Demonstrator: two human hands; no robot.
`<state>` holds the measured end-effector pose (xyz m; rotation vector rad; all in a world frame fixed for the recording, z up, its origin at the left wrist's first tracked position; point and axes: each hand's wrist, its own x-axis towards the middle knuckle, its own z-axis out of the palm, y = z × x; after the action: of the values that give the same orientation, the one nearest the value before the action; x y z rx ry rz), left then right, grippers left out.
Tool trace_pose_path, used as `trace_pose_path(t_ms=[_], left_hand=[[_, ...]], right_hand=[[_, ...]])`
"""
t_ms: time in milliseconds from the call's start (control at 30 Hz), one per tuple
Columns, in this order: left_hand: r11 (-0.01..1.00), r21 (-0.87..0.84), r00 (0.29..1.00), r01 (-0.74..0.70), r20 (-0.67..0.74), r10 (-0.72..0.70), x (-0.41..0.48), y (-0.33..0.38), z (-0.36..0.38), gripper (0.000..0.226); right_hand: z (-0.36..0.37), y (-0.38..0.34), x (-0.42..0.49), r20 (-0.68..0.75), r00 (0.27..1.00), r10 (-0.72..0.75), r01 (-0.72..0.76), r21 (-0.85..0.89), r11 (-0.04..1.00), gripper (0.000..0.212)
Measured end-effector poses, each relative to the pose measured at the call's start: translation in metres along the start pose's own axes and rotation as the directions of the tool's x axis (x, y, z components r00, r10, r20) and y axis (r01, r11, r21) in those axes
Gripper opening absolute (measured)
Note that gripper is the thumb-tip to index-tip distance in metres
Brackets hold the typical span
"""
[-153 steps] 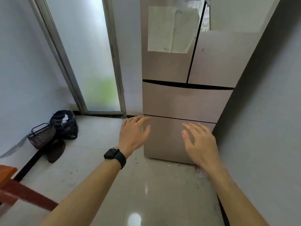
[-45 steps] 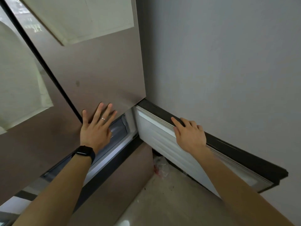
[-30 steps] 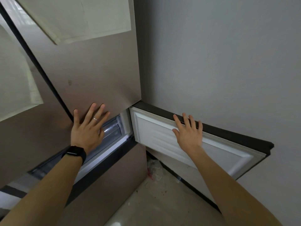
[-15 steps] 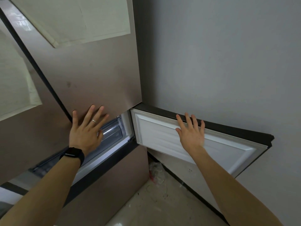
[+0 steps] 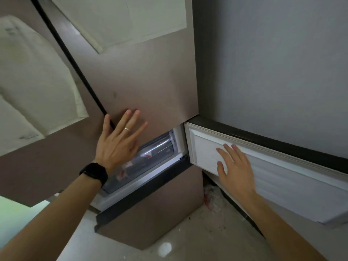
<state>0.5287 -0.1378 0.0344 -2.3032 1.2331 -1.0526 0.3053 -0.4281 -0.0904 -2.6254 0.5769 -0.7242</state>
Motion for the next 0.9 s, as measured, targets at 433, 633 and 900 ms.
trace_pose_path(t_ms=[433,633,900], left_hand=[[0.906,0.364,0.967,-0.217,-0.048,0.25,-0.001,-0.051,0.022,0.064],[0.909,0.361,0.963,-0.209,-0.085,0.255,-0.002,-0.049,0.025,0.064],[0.917,0.356,0.967,-0.179,-0.109,0.231,-0.004,-0.045,0.027,0.063]], right_hand=[[0.162,-0.15,0.027,0.817,0.568,0.105,-0.79,0.504,0.349,0.033],[0.229,-0.199,0.061,0.921,0.386,0.048,-0.909,0.388,-0.153,0.025],[0.27,-0.227,0.089,0.93,0.367,-0.038,-0.726,0.261,-0.636,0.041]])
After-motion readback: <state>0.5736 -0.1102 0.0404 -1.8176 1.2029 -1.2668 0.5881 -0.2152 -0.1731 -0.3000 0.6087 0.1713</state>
